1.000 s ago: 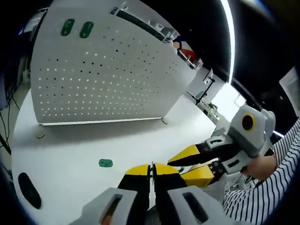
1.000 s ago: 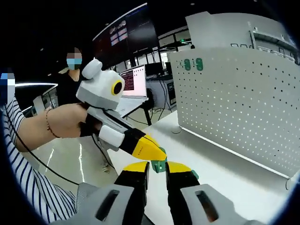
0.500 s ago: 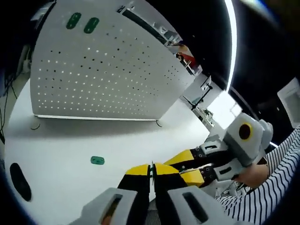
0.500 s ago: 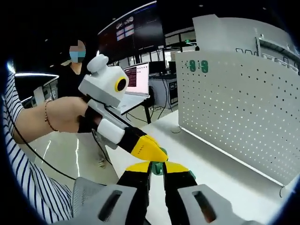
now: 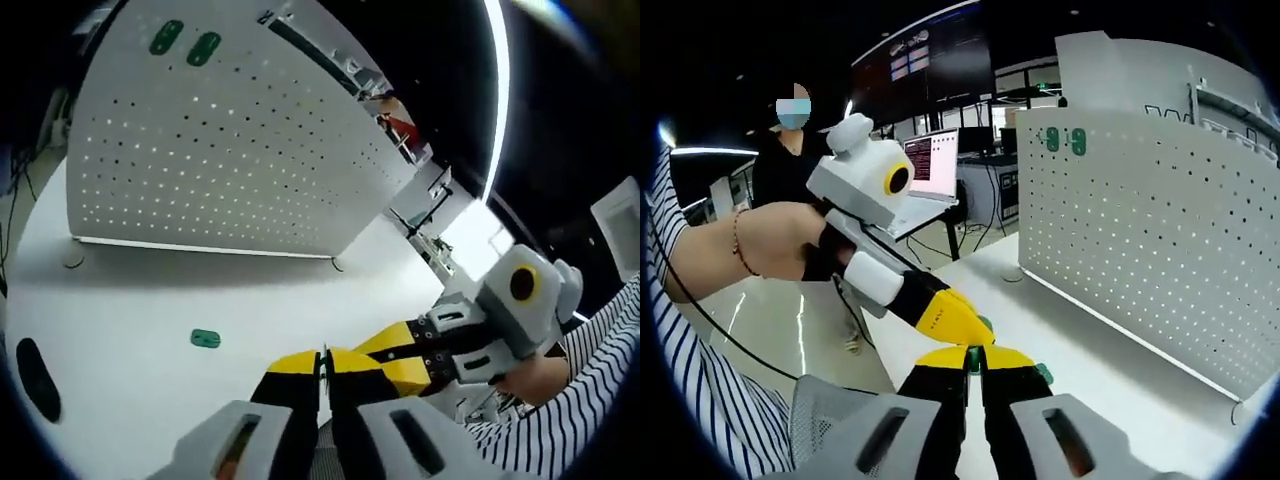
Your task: Insert the hook assembly into the mounting plate slot until the hook locks in place.
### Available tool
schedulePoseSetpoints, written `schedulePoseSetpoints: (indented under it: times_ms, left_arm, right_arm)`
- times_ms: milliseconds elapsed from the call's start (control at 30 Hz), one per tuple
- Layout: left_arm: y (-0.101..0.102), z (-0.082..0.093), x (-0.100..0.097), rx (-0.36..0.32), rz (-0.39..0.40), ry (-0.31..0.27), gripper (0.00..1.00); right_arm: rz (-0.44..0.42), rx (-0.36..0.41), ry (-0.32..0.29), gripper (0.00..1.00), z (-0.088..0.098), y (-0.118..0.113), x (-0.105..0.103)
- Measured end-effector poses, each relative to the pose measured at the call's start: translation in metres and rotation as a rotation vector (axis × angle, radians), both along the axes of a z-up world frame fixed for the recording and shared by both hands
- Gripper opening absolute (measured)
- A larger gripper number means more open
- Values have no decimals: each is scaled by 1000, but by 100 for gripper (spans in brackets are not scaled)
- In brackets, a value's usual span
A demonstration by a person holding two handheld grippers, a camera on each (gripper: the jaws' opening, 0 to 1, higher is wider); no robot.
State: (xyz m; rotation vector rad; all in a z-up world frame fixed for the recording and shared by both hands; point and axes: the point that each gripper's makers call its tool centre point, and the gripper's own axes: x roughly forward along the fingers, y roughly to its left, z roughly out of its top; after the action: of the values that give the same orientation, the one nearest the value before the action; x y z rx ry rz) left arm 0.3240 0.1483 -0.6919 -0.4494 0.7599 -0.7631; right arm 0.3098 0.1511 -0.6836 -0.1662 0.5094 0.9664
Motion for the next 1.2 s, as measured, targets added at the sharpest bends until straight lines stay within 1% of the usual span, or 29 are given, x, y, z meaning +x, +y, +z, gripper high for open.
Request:
schedulePoseSetpoints:
  times_ms: [33, 67, 167, 267, 300, 333, 367, 400, 500, 600, 633, 700, 833, 933, 1000, 1067, 1100, 1167, 1200]
  left_arm:
    - [0, 3, 2, 8, -8, -50, 2]
    - [0, 5, 2, 11, -11, -74, 2]
    - [1, 8, 2, -8, -6, -70, 2]
    - [0, 8, 2, -8, -11, -79, 3]
    - [0, 9, 2, -1, -26, -99, 3]
    - [1, 10, 2, -4, -22, -106, 3]
    - [2, 13, 4, 2, -27, -142, 3]
    - [3, 17, 6, 2, -7, -170, 3]
    - [4, 21, 6, -9, 3, -188, 4]
    - [6, 24, 8, -18, 5, -205, 4]
    - [8, 26, 10, -25, 18, -217, 5]
    - [9, 27, 10, -24, 14, -219, 7]
    - [16, 26, 12, -9, 26, -232, 13]
    - [22, 27, 14, -15, 45, -239, 19]
    - [26, 28, 16, -28, 62, -236, 25]
    - [30, 28, 18, -23, 75, -242, 30]
    - [32, 28, 18, -15, 78, -255, 32]
    - [35, 33, 19, 3, 72, -304, 33]
    - [35, 34, 19, 1, 73, -310, 35]
  right_arm:
    - [-4, 4, -5, 0, 1, 0, 1]
    - [-6, 6, -11, 0, 3, 0, 1]
    - [-4, 10, -22, 0, 7, 0, 1]
    - [0, 5, -22, 0, 7, 0, 2]
    - [-1, 11, -18, 0, 8, 1, 2]
    - [-3, 16, -19, 0, 8, 1, 2]
    - [-7, 24, -22, 0, 10, 1, 3]
    - [-12, 31, -27, 0, 12, 1, 5]
    - [-5, 35, -33, 0, 16, 2, 7]
    - [-4, 61, -14, 0, 20, 3, 8]
    - [-2, 61, -14, 0, 20, 4, 8]
    - [0, 68, -8, 0, 21, 6, 8]
    - [-2, 75, -3, 0, 21, 8, 8]
    - [-2, 68, -5, 0, 20, 8, 8]
    - [-9, 67, -6, 0, 20, 7, 9]
    - [-19, 67, -8, 0, 20, 5, 11]
    - [-25, 64, -11, 0, 19, 4, 12]
    - [-34, 64, -12, 0, 19, 3, 13]
    - [-40, 65, -13, 0, 19, 2, 14]
